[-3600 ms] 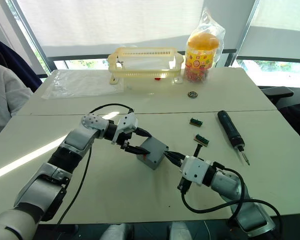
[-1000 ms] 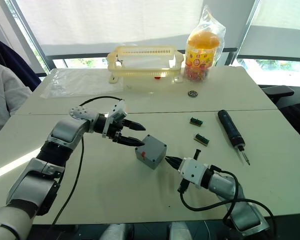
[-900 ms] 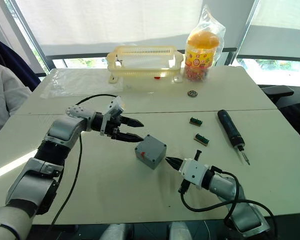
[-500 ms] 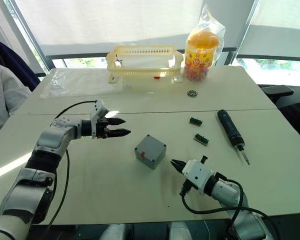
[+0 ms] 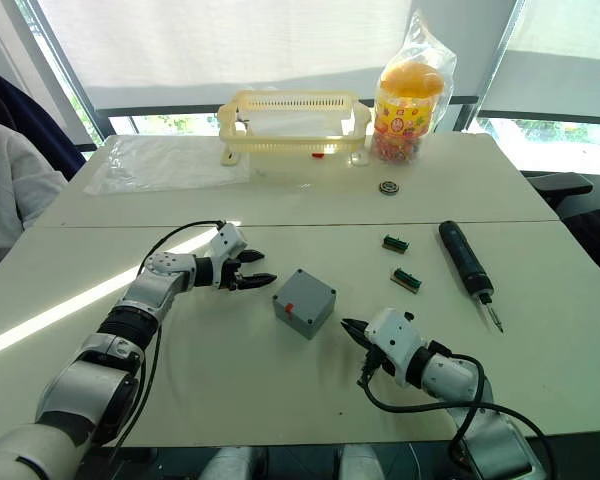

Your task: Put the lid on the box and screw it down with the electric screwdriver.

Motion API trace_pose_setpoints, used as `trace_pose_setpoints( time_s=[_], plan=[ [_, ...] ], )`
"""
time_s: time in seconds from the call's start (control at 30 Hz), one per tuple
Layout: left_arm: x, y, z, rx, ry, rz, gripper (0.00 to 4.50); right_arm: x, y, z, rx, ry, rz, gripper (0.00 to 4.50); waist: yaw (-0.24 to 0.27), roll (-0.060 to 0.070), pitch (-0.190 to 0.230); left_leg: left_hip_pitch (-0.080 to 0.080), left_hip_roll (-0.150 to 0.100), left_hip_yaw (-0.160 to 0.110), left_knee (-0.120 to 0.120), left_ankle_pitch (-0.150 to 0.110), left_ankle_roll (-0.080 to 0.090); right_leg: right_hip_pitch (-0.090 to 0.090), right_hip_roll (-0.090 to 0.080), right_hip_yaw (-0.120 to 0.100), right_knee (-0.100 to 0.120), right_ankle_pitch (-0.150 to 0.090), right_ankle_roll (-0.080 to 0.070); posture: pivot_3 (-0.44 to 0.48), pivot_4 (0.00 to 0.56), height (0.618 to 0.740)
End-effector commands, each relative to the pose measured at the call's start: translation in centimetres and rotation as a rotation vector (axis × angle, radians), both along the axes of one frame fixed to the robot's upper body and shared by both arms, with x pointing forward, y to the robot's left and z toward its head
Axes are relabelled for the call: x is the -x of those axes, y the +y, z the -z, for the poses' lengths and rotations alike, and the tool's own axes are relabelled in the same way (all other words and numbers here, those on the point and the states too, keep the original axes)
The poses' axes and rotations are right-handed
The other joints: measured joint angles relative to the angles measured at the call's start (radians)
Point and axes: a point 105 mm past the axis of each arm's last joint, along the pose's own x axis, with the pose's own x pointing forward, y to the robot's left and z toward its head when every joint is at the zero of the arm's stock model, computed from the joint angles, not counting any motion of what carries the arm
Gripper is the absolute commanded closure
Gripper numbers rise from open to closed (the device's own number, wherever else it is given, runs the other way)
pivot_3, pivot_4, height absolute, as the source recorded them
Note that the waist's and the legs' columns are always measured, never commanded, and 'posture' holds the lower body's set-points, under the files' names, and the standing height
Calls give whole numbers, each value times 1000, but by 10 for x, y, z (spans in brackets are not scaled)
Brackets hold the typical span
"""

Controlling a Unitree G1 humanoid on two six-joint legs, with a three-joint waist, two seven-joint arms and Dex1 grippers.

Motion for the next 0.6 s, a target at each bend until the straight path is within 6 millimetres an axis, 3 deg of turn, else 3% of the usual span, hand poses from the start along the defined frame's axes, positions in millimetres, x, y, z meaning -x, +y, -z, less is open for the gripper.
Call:
trace_pose_setpoints(
  time_s=[0.03,0.6],
  plan=[
    [7,-14,-2,-11,-35,73,973,-1,5,-3,-6,-11,-19,4472,-2,0,0,0,0,0,0,0,0,0,0,0,0,0,0,0,150,740],
    [46,-23,-2,-49,-31,187,973,-15,26,7,14,21,-105,4472,-7,0,0,0,0,0,0,0,0,0,0,0,0,0,0,0,150,740]
  ],
)
